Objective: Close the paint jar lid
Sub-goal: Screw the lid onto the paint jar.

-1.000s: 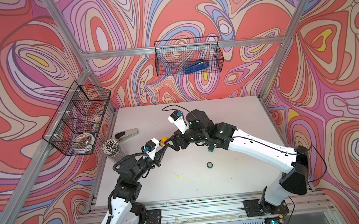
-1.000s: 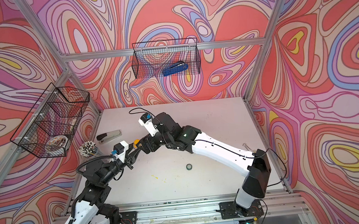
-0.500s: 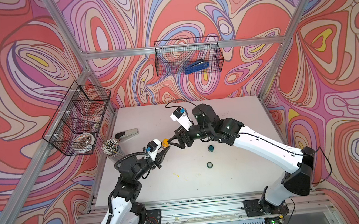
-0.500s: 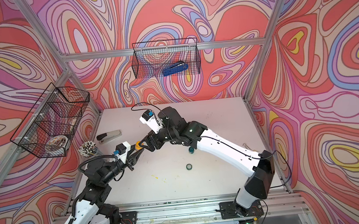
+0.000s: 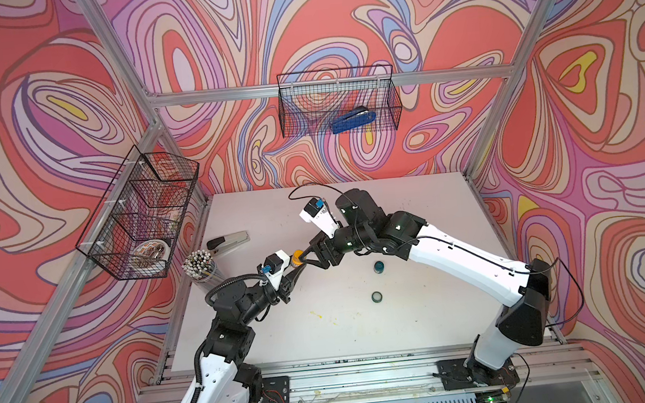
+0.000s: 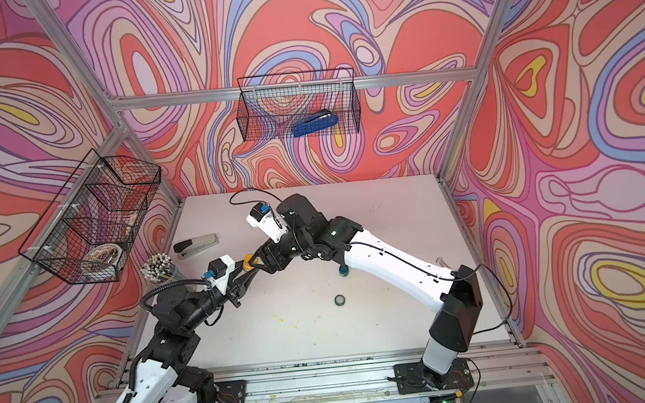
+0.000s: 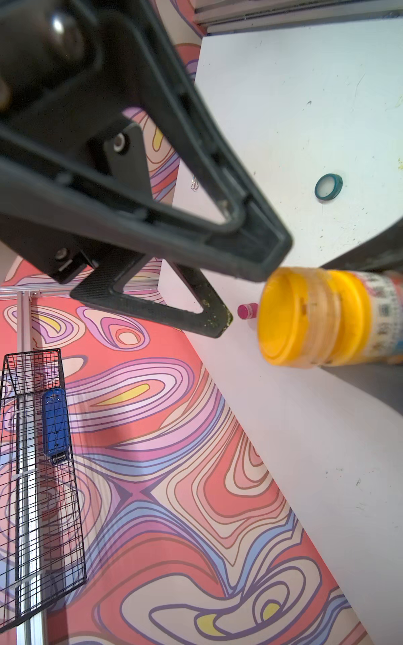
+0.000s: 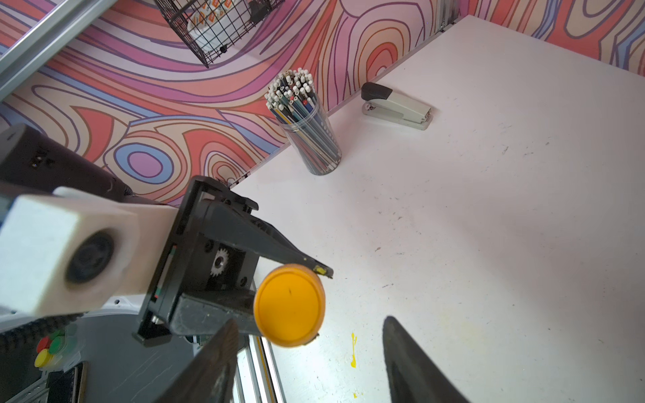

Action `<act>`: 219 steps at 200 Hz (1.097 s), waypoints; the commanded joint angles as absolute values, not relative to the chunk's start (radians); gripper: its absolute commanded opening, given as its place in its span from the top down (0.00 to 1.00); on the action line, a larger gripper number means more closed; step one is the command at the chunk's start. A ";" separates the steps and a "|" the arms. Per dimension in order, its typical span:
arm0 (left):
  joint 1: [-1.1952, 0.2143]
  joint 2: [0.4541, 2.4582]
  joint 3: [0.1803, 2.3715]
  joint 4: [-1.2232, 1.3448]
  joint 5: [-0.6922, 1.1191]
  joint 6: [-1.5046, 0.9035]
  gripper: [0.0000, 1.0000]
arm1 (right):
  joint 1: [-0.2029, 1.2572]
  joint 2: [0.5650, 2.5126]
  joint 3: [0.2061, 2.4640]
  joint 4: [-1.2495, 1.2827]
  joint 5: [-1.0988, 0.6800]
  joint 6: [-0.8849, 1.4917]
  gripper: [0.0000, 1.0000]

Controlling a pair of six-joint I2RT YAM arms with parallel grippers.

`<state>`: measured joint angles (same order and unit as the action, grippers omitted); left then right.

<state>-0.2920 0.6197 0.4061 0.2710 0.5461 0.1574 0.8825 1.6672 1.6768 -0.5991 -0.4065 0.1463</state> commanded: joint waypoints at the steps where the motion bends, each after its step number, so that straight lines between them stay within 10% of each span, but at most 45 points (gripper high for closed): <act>1: -0.289 0.616 0.433 0.303 0.561 0.168 0.75 | 0.892 1.689 1.714 -0.606 -0.411 0.140 0.35; 219: -0.290 0.617 0.433 0.305 0.558 0.172 0.75 | 0.908 1.731 1.752 -0.646 -0.440 0.132 0.63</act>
<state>-0.2920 0.6197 0.4061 0.2726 0.5457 0.1574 0.9035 1.7168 1.7226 -0.6247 -0.4259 0.1410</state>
